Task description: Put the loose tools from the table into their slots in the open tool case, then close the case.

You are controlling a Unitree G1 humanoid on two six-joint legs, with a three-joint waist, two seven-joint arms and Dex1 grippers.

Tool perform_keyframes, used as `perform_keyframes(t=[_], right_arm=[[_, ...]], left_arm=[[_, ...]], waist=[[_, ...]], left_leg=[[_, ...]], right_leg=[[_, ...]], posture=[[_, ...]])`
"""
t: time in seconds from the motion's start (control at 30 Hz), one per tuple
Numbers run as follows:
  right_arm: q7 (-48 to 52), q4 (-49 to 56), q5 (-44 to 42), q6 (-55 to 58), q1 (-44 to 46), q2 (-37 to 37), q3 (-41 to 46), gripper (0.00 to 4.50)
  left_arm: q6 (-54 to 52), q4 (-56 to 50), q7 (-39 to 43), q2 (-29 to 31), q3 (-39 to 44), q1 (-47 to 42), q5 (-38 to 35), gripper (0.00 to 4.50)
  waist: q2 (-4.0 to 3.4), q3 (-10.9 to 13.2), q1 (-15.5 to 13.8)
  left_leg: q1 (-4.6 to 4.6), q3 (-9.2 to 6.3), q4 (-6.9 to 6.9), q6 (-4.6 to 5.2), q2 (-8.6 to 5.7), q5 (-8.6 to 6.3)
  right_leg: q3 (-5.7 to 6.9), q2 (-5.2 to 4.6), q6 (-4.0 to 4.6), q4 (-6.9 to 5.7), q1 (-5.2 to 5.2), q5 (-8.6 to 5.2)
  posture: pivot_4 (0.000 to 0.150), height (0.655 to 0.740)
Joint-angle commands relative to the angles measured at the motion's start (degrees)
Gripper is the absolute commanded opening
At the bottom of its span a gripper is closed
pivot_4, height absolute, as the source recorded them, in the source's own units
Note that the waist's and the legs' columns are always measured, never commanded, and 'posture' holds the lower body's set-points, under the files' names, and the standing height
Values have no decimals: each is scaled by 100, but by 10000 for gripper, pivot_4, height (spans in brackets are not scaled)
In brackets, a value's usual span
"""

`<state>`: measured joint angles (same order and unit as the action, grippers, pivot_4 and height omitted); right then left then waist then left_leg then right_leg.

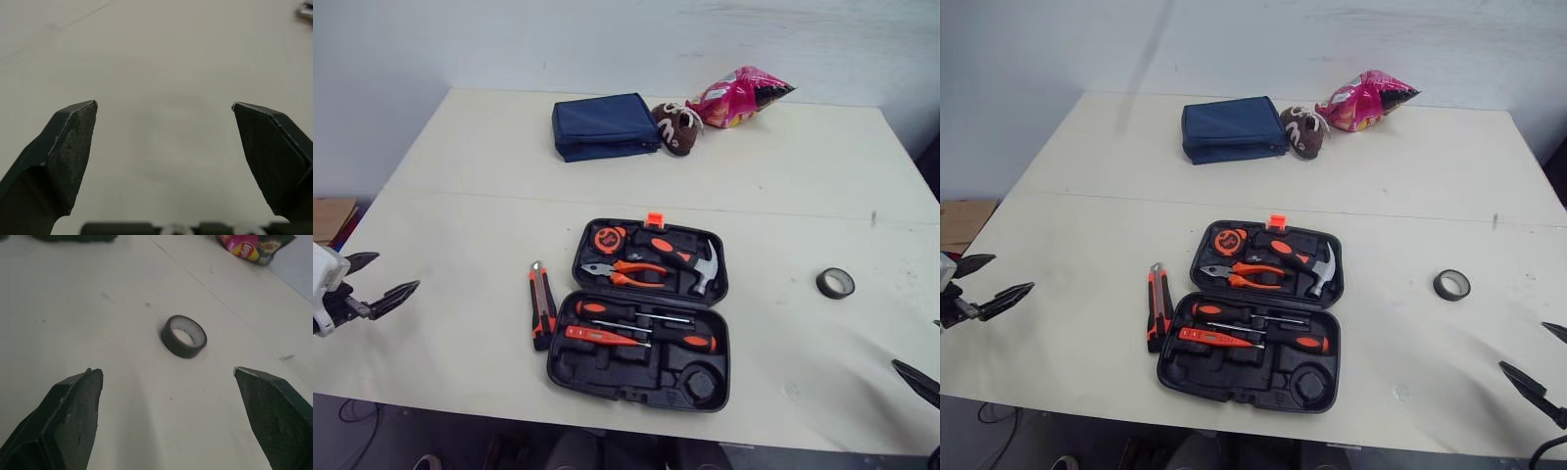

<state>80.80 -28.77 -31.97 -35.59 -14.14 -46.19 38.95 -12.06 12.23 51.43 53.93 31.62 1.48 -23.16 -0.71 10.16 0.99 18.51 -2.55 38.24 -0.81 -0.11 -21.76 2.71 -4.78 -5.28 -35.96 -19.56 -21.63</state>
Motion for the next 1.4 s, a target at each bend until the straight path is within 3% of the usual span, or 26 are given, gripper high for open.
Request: perform_keyframes(t=[0.03,0.17,0.33,0.43,0.7,0.97,1.23,1.4], right_arm=[[-71,1311,-373,684,-61,238,-538,45000],[-227,2248,-440,1118,-151,407,-897,45000],[-253,2733,-412,1392,-140,506,-1200,45000],[-268,2822,-426,1505,-23,521,-1287,45000],[-259,2670,-328,1527,235,566,-1404,45000],[-277,2613,-241,1441,365,683,-1455,45000],[-359,2637,-205,1344,325,780,-1499,45000],[-396,2679,-195,1342,291,825,-1515,45000]], left_arm=[[-846,-1704,-90,-85,50,631,-352,44919],[-1631,-2952,-475,-429,375,1092,-791,44919],[-2063,-4256,-697,-874,130,1930,-924,44919],[-1849,-4598,-878,-1096,-262,2220,-471,44919],[-1347,-4550,-1135,-1534,-925,2338,94,44919],[-1313,-4569,-1204,-1759,-1463,2303,178,44919],[-1331,-4335,-2195,-2311,-1757,1888,780,44919],[-1690,-4244,-2770,-2726,-1605,1541,736,44919]], waist=[[5,3,38],[3,9,40],[5,12,39],[10,15,-11],[8,16,-103],[8,16,-99],[9,16,-102],[9,16,-106]], left_leg=[[2,0,1,0,1,0],[0,-3,1,-5,5,3],[-1,-1,-1,-3,2,1],[-1,-4,3,-3,3,2],[-1,-4,1,-2,2,2],[-1,-5,0,-3,2,2],[-1,-4,2,-2,1,2],[-1,-4,3,-3,1,3]], right_leg=[[-3,0,-1,0,-1,0],[-1,4,0,0,0,0],[-3,3,0,11,6,0],[-2,4,0,10,8,0],[-1,6,0,22,11,0],[1,10,0,19,10,0],[1,10,-1,18,12,1],[2,11,-2,15,12,1]], posture=[[1500,7400],[1500,7400],[1500,7400],[1500,7400],[1500,7400],[1500,7400],[1500,7400],[1500,7400]])
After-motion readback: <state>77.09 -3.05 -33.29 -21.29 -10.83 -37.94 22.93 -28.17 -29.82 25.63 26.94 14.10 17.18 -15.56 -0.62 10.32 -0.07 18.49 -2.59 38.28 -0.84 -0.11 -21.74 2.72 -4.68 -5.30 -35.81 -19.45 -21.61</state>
